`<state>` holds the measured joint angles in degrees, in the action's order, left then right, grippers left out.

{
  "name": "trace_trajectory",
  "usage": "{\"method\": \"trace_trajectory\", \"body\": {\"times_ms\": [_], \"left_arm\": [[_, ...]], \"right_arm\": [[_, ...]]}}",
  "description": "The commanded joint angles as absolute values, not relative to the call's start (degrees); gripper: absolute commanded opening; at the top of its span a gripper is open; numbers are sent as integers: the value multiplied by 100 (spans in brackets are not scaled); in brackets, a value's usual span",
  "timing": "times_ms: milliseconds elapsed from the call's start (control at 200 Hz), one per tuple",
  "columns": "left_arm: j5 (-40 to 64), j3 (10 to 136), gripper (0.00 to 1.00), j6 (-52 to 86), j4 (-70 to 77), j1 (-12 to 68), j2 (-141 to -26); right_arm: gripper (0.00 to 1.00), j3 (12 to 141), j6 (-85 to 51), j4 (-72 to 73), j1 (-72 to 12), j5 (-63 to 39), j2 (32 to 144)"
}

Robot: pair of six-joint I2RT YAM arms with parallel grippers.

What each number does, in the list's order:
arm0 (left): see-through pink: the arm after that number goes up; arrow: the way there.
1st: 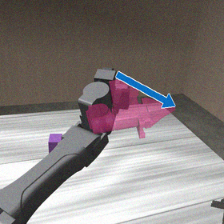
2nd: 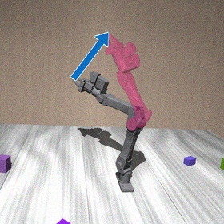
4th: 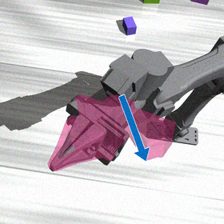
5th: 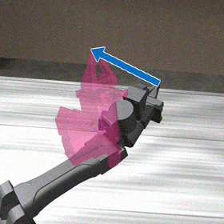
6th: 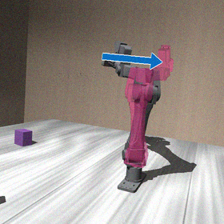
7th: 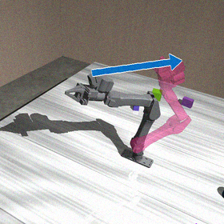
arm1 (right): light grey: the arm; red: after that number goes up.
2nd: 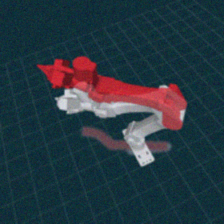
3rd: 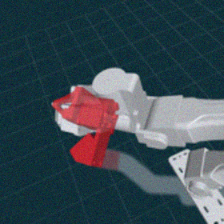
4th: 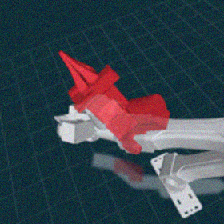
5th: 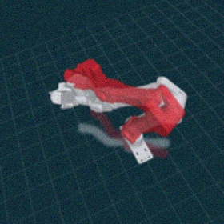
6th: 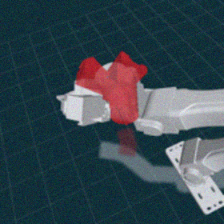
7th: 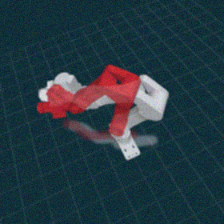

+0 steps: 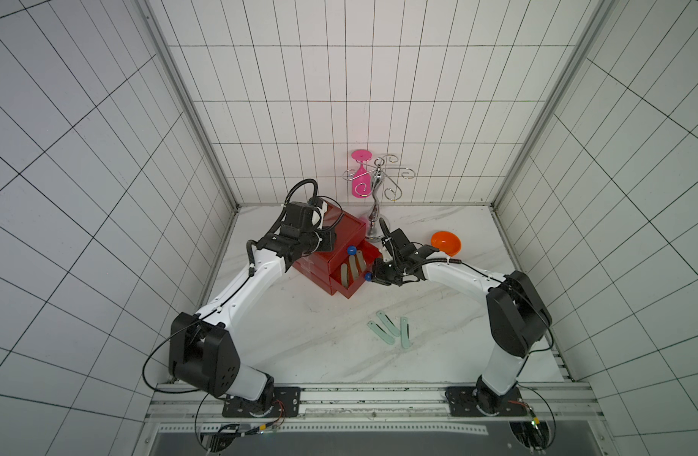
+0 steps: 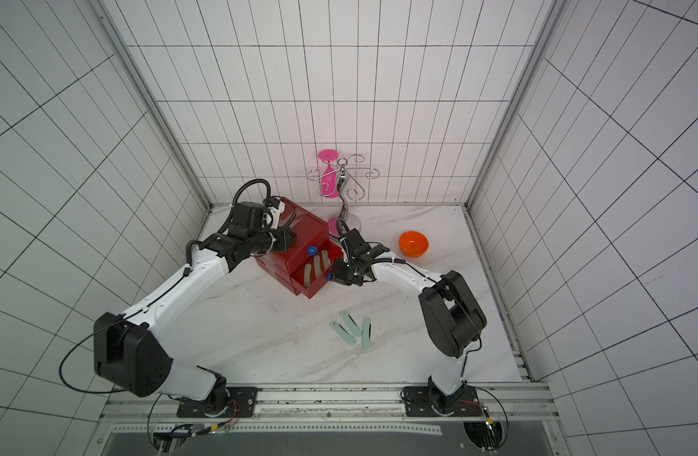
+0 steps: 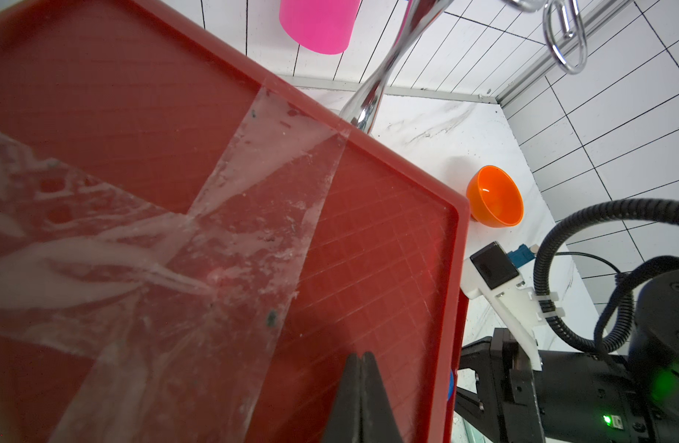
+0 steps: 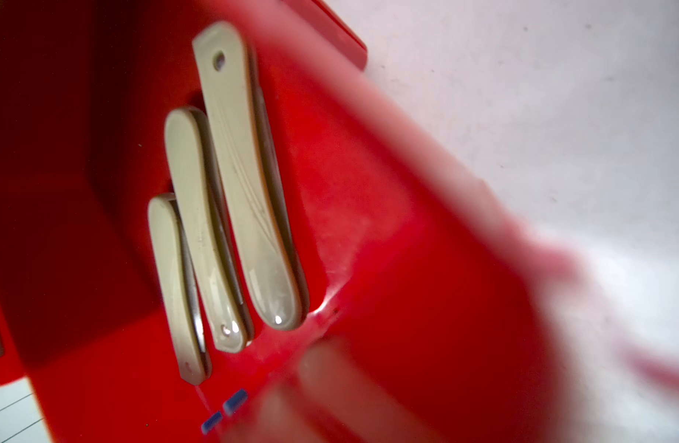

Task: Place the fruit knives into the drawer by color
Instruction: Close the drawer in the storage box.

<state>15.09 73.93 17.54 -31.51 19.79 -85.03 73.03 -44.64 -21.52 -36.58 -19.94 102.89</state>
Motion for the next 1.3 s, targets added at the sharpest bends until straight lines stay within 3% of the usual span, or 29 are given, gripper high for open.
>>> {"method": "trace_trajectory", "body": {"times_ms": [0, 300, 810, 1299], "left_arm": [[1154, 7119, 0, 1751, -4289, 1907, -8921], [1160, 7118, 0, 1749, -4289, 1907, -8930], [1160, 7119, 0, 1749, -4291, 1911, -8938], [1143, 7116, 0, 1740, -4307, 1907, -8965]], "right_arm": [[0, 7550, -4778, -1248, -3639, -2476, 10347], [0, 7189, -5144, -31, -3577, -2715, 10376], [0, 7370, -5419, 309, -3525, -2917, 10736], [0, 6982, -6336, 1749, -3447, -3342, 10981]]}}
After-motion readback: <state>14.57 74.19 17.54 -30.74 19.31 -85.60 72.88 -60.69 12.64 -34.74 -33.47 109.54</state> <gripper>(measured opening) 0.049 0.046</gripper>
